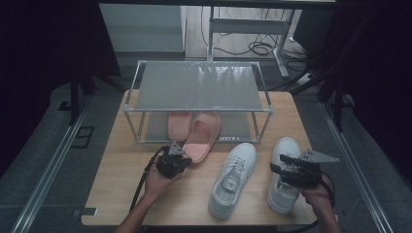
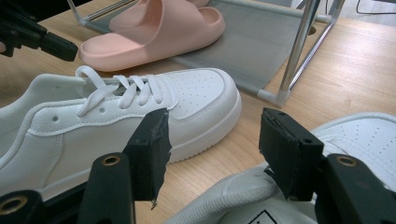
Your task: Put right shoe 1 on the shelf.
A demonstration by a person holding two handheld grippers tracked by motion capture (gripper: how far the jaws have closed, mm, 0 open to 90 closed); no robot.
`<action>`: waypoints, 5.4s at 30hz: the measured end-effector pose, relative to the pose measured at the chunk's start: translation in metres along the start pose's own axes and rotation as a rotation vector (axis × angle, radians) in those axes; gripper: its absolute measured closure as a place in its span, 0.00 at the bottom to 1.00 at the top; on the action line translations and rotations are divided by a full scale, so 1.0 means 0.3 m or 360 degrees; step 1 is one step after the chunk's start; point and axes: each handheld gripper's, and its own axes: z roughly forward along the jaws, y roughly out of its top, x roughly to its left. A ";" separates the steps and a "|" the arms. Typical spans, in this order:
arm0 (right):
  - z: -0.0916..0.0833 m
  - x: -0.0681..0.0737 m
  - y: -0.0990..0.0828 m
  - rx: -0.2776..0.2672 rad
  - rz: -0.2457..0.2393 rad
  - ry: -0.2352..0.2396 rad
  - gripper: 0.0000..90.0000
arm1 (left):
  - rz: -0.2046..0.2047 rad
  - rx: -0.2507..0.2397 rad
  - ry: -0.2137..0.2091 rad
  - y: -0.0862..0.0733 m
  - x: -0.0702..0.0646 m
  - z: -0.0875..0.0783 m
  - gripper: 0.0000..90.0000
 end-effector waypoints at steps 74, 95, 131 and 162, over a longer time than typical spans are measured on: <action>-0.003 -0.007 -0.003 0.0001 0.0008 -0.0008 0.49 | -0.0058 0.0071 0.0069 0.158 0.073 0.202 1.00; -0.006 -0.013 -0.004 -0.0002 0.0012 -0.0011 0.49 | -0.0111 0.0053 0.0137 0.194 0.106 0.252 1.00; -0.010 -0.028 -0.009 -0.0015 0.0033 -0.0047 0.49 | -0.0258 -0.0011 0.0218 0.218 0.123 0.309 0.96; 0.009 -0.007 -0.007 -0.0002 0.0021 -0.0032 0.49 | -0.0203 -0.0121 0.0074 -0.095 0.062 -0.090 0.97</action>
